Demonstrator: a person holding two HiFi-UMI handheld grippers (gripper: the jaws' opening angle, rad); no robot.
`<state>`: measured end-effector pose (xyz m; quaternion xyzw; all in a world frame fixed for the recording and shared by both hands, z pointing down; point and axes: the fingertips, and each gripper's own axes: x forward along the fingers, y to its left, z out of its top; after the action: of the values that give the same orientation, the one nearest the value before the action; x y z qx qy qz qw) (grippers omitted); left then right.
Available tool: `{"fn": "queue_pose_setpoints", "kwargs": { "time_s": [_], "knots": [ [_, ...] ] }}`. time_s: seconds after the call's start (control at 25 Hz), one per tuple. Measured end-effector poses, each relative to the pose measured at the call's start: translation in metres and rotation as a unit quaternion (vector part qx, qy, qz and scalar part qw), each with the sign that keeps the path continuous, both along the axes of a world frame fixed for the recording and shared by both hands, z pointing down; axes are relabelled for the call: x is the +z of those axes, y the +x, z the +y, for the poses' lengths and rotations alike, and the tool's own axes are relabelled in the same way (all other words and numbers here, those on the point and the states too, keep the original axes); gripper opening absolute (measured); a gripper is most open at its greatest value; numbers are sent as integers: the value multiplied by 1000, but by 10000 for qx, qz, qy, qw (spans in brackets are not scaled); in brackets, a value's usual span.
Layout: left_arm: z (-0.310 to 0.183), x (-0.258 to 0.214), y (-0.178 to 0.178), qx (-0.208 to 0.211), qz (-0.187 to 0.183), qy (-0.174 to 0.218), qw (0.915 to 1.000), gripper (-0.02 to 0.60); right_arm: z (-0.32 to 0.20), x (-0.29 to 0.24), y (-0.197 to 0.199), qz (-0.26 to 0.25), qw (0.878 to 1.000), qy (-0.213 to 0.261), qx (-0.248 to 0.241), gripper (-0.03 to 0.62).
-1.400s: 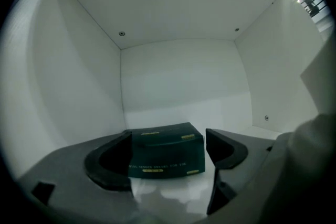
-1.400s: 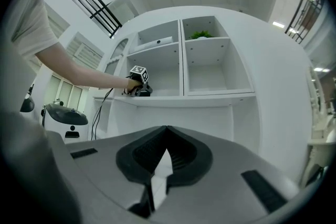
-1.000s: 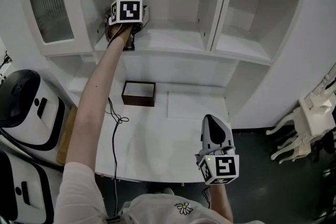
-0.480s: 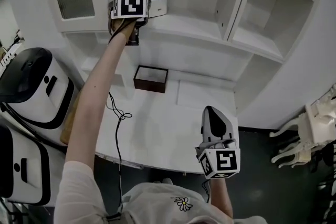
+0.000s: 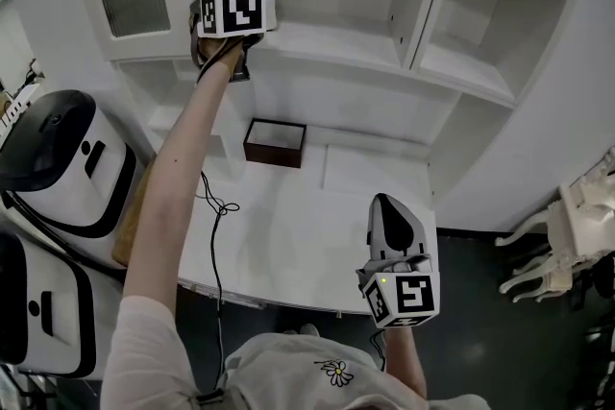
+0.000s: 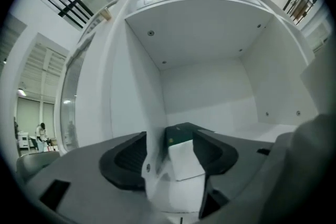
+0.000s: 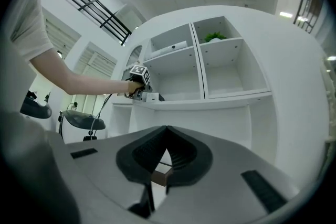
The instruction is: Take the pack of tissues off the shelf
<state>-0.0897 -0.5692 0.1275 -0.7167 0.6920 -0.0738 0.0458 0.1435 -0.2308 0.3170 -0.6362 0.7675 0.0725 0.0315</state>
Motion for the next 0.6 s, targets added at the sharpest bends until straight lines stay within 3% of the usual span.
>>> {"fn": "queue_pose_setpoints", "kwargs": {
  "time_s": [0.08, 0.32, 0.6],
  "knots": [
    [3, -1, 7, 220, 110, 33, 9997, 316, 0, 0, -3, -14, 10000, 24, -38, 3],
    [-1, 1, 38, 686, 468, -162, 9964, 401, -2, -1, -4, -45, 9999, 54, -96, 3],
    [-20, 23, 32, 622, 701, -647, 9935, 426, -8, 2, 5, -162, 9998, 32, -95, 3]
  ]
}}
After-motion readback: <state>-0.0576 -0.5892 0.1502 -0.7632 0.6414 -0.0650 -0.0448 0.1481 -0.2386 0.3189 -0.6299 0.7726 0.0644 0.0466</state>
